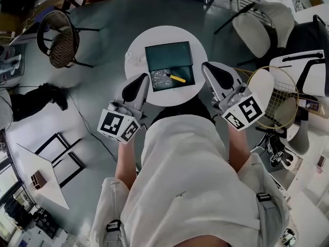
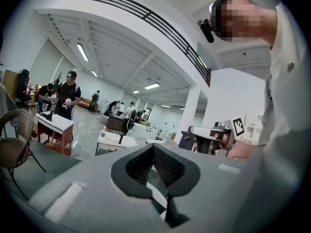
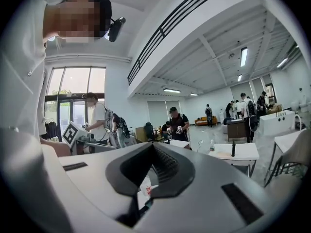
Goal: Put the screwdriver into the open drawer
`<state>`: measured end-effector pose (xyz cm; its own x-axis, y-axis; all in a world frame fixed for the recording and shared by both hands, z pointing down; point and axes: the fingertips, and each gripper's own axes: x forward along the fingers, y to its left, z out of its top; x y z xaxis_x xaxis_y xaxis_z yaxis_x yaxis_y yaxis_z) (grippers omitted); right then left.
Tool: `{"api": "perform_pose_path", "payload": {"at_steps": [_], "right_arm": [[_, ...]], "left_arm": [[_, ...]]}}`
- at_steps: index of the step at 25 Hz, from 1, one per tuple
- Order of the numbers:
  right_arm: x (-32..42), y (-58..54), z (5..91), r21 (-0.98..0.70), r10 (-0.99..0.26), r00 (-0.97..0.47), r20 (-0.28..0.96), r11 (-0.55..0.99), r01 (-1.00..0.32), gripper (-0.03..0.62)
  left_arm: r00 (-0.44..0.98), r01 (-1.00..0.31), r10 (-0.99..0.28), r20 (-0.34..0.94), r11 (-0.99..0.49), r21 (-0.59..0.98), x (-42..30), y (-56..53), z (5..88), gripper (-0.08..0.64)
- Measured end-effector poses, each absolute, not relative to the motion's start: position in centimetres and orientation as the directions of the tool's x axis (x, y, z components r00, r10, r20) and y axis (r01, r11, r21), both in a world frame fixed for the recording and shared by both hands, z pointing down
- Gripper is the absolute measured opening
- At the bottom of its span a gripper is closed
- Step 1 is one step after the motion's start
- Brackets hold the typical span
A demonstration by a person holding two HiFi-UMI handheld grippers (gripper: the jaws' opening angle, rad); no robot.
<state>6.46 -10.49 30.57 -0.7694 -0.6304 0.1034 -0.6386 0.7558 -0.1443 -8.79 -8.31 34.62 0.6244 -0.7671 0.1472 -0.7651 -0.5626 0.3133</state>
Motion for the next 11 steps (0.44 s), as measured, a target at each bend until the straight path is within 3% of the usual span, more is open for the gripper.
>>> {"api": "perform_pose_path", "payload": {"at_steps": [11], "right_arm": [[6.60,-10.25,30.94,-0.133,-0.627,-0.770,0.116,0.758,-0.638,0.005]], "left_arm": [[0.626,-0.765,-0.765,0.152,-0.565,0.309,-8.49,-8.39,34.78,0.011]]}}
